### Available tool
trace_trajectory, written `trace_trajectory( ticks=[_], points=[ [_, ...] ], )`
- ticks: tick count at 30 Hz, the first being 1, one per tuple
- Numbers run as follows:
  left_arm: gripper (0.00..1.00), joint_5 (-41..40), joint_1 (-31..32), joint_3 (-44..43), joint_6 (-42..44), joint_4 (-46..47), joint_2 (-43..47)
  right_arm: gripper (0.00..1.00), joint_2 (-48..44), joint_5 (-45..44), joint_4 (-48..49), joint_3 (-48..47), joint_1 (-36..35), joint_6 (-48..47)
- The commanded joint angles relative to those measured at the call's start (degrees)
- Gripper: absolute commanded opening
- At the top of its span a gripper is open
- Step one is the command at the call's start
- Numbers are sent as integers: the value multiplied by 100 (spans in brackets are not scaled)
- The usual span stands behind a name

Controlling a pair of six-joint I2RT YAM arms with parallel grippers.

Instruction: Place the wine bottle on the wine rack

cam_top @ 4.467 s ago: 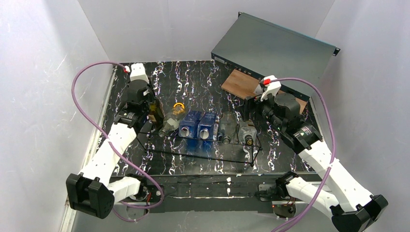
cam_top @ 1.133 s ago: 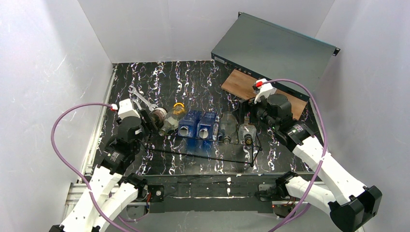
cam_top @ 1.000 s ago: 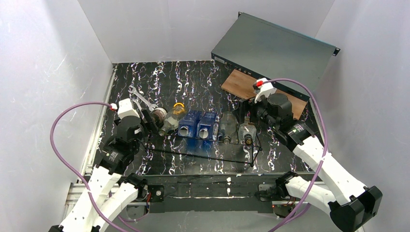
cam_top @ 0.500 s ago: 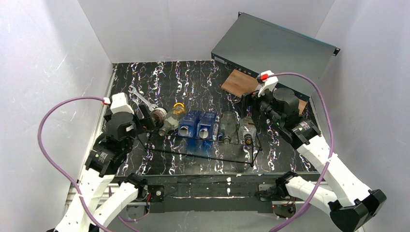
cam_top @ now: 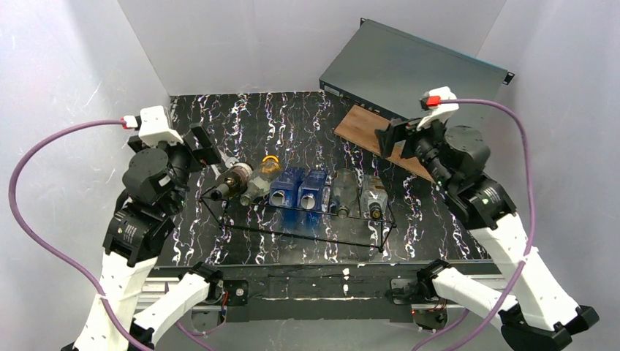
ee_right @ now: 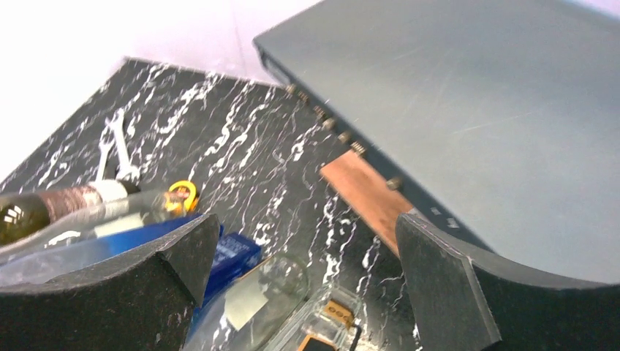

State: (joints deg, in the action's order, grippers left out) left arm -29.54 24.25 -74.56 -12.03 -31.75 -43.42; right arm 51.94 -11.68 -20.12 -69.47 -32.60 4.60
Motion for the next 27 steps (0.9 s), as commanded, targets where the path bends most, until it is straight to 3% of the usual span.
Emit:
trace_trajectory(
  ticks=[1,11,20,27],
  points=[
    [98,46,6,-506,538,454,-236,100,-413,-894,98,-516,26,-306],
    [98,203,2,-1143,1035,1027,-308,100,-642,-2113,243,-1145,26,-982],
    [98,19,2,-1365,1679,1474,-409,100,-632,-3458,765,-1087,26,-1196],
    [98,1,1,-1378,1710,1543,-514,100,-643,-3679,1080,-899,26,-1251]
  ],
)
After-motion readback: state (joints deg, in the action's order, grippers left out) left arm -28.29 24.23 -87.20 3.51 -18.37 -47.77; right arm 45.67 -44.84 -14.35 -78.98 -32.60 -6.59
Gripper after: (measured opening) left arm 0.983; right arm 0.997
